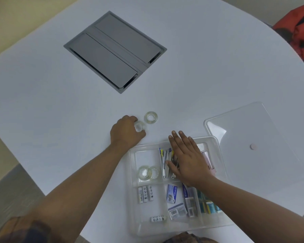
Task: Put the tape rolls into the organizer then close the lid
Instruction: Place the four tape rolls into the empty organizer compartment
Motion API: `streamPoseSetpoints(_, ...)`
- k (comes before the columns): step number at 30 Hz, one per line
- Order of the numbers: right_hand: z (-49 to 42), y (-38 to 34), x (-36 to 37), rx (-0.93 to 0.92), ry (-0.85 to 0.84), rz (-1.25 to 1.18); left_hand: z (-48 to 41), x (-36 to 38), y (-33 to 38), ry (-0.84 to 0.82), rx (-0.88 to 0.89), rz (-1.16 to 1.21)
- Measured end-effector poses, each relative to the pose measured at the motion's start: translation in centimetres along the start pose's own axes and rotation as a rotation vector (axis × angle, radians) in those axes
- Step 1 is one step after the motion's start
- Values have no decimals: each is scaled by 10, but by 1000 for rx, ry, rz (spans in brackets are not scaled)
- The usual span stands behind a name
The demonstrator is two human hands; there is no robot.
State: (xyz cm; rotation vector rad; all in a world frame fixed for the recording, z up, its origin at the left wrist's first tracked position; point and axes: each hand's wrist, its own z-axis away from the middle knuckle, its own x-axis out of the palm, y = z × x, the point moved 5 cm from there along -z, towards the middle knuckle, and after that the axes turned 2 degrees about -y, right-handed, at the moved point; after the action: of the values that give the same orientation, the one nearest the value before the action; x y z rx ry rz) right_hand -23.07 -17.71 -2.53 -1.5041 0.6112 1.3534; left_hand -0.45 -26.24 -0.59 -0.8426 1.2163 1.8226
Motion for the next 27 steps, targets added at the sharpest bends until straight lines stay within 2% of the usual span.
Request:
streamPoseSetpoints(2, 0, 0, 0, 1, -3, 4, 16, -10, 4, 10, 31, 79)
streamPoseSetpoints(6, 0, 1, 1, -7, 10, 5, 63, -19, 8, 46, 158, 81)
streamPoseSetpoints(10, 0, 0, -1, -5, 7, 12, 105, -5, 5, 15, 198, 96)
streamPoseSetpoints(15, 0, -1, -2, -1, 5, 5, 130, 26, 0, -85, 163, -17)
streamPoseSetpoints(21, 0, 0, -1, -2, 5, -5, 132, 38, -2, -90, 58, -102)
streamPoseSetpoints(24, -1, 0, -1, -1, 16, -11, 129, 31, 3, -30, 52, -60)
streamPoseSetpoints(27, 0, 0, -1, -6, 25, -17, 123, 16, 5, 130, 57, 19)
